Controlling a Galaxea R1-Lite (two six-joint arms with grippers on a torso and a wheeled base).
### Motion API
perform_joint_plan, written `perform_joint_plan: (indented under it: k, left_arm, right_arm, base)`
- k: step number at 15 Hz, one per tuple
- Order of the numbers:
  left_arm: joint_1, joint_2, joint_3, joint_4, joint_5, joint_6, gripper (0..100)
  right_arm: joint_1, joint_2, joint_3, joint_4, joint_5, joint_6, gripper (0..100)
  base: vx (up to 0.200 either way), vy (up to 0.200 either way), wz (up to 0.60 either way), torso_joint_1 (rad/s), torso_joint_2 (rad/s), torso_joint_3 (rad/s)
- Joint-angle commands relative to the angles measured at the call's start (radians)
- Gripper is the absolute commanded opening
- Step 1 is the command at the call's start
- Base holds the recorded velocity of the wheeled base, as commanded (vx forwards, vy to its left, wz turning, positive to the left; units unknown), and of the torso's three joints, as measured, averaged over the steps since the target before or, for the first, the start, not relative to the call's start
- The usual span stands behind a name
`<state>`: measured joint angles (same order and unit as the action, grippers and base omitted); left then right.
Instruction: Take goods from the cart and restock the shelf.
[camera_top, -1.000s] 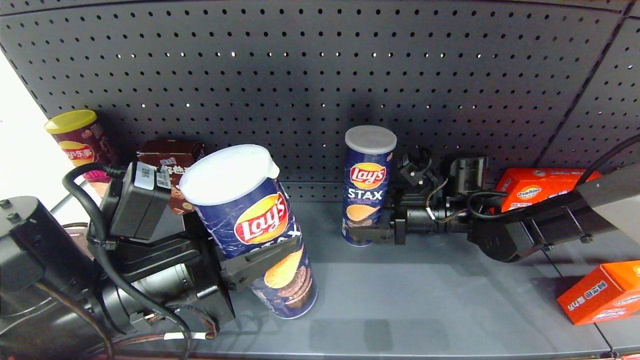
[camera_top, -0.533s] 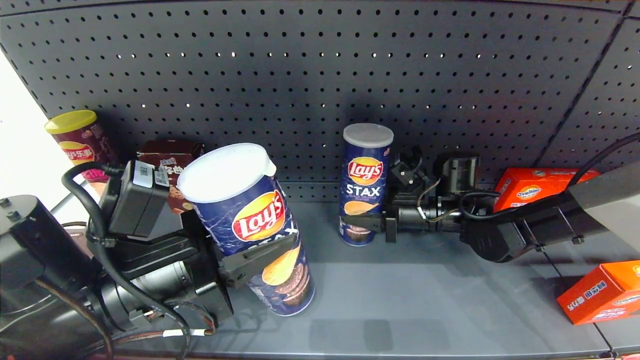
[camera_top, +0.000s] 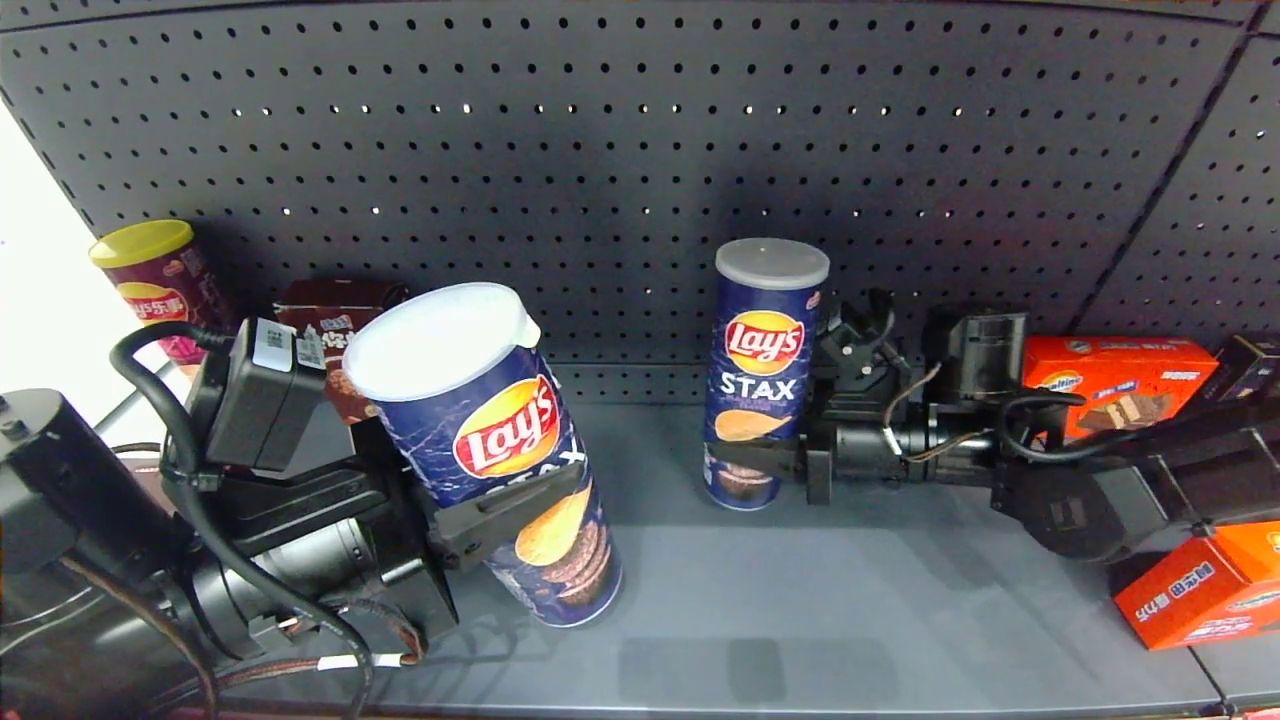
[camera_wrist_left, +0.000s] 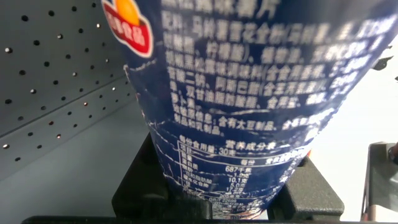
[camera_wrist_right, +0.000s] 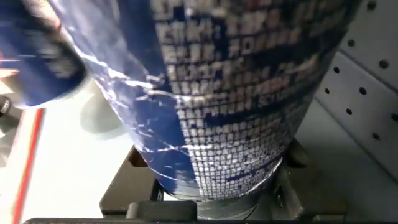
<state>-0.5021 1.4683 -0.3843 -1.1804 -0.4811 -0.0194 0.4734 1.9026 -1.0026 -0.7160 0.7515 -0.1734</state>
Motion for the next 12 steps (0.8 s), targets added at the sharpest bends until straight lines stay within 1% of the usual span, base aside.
perform_joint_plan:
  k: [1, 3, 6, 8, 9, 10, 12]
  left_arm:
    - [0.001, 0.0, 0.001, 0.001, 0.001, -0.001, 0]
    - [0.001, 0.0, 0.002, 0.001, 0.001, -0.001, 0]
    - [0.001, 0.001, 0.013, 0.001, -0.001, 0.001, 0]
    - [0.001, 0.003, 0.013, 0.001, -0.001, 0.001, 0]
    - [0.001, 0.004, 0.015, 0.001, -0.001, 0.001, 0]
    - [0.002, 0.004, 0.018, 0.001, 0.001, 0.001, 0]
    - [0.002, 0.004, 0.025, 0.001, 0.001, 0.001, 0]
  right_arm:
    - [0.014, -0.128, 0.107, -0.049, -0.011, 0.0, 0]
    - [0.039, -0.192, 0.202, -0.071, -0.02, 0.002, 0]
    - [0.083, -0.267, 0.321, -0.083, -0.067, 0.003, 0]
    - [0.1, -0.273, 0.377, -0.138, -0.095, 0.002, 0]
    - [0.119, -0.269, 0.415, -0.194, -0.126, 0.008, 0]
    - [0.131, -0.264, 0.441, -0.221, -0.133, 0.008, 0]
    - [0.154, -0.263, 0.478, -0.24, -0.135, 0.009, 0]
  base:
    - [0.0, 0.0, 0.0, 0.0, 0.0, 0.0]
    - [0.0, 0.0, 0.0, 0.0, 0.0, 0.0]
    - [0.0, 0.0, 0.0, 0.0, 0.0, 0.0]
    - [0.0, 0.0, 0.0, 0.0, 0.0, 0.0]
    - [0.0, 0.0, 0.0, 0.0, 0.0, 0.0]
    - [0.0, 0.0, 0.0, 0.0, 0.0, 0.0]
    - [0.0, 0.0, 0.0, 0.0, 0.0, 0.0]
